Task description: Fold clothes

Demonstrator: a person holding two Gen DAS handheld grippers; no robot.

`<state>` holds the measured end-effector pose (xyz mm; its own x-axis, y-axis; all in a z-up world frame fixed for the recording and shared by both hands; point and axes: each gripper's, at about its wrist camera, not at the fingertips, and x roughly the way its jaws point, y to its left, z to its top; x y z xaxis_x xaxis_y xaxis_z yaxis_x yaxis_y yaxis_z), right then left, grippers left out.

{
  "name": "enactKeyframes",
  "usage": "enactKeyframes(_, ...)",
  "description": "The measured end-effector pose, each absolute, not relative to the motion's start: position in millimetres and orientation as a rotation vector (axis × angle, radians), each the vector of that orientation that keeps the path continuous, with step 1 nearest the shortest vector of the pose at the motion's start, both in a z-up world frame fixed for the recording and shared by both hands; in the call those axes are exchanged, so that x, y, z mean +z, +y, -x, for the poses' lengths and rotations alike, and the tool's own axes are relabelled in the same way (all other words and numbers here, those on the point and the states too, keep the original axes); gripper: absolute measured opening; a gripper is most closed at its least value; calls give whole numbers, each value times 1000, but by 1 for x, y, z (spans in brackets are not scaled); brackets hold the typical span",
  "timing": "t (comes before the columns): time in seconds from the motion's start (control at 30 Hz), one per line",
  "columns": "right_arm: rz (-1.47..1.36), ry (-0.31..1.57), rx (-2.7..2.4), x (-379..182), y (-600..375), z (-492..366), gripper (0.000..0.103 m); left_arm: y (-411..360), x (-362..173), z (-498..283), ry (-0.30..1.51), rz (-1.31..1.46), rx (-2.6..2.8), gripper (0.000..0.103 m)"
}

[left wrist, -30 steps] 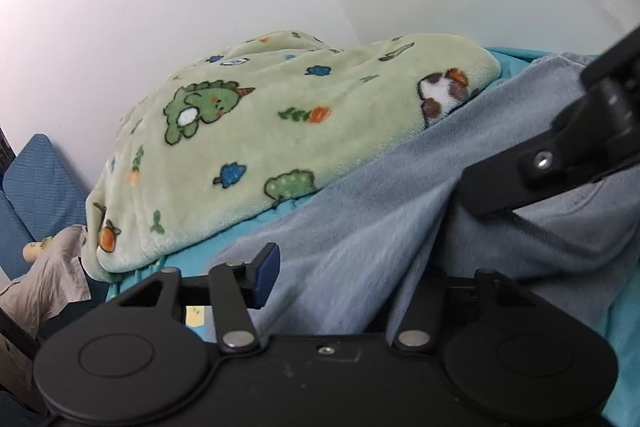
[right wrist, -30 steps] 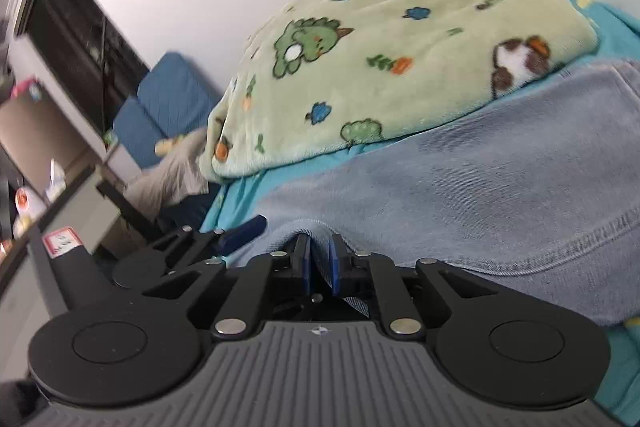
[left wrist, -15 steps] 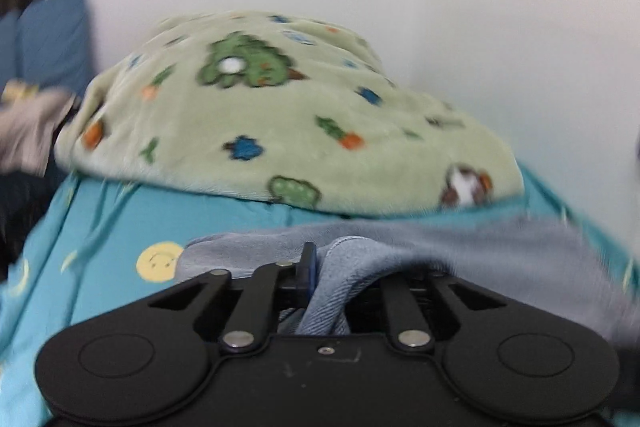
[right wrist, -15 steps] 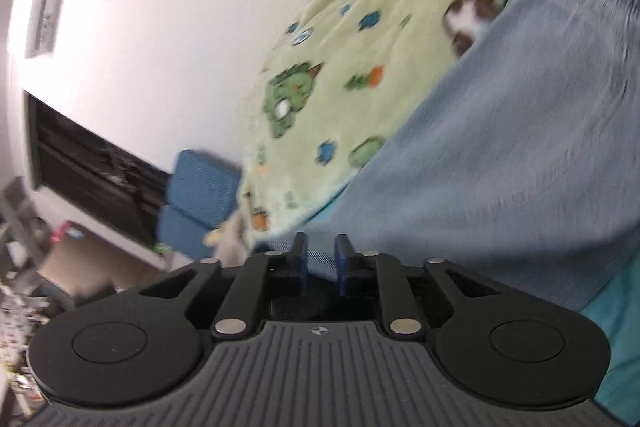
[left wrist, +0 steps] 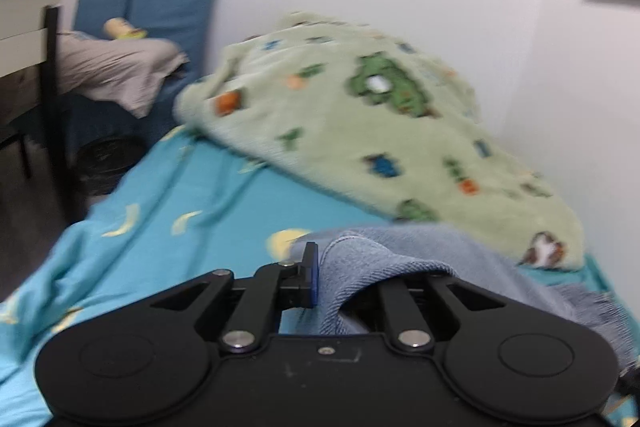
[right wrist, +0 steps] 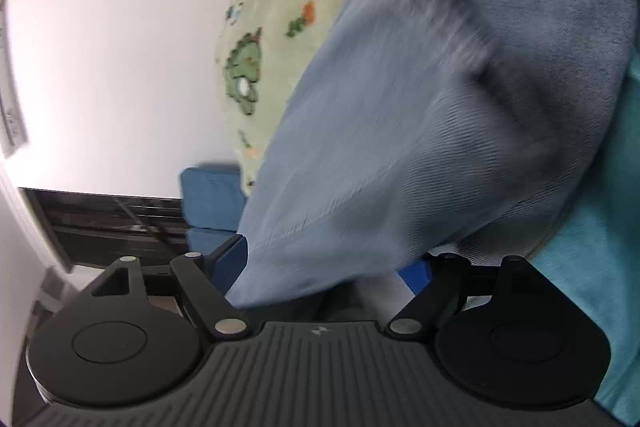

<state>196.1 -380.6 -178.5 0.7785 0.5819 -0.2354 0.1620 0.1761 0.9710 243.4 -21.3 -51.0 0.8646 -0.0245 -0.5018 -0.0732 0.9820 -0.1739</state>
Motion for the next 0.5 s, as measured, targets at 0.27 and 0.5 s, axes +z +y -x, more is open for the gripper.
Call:
enactKeyframes(0.27,-1284,726,291,-189,-364,-202,82,20,-100,-229,631,54,93,8)
enactKeyframes(0.5,-936,761,255,-179,-343,-229,19,15,-110,-213,576,-44,91,7)
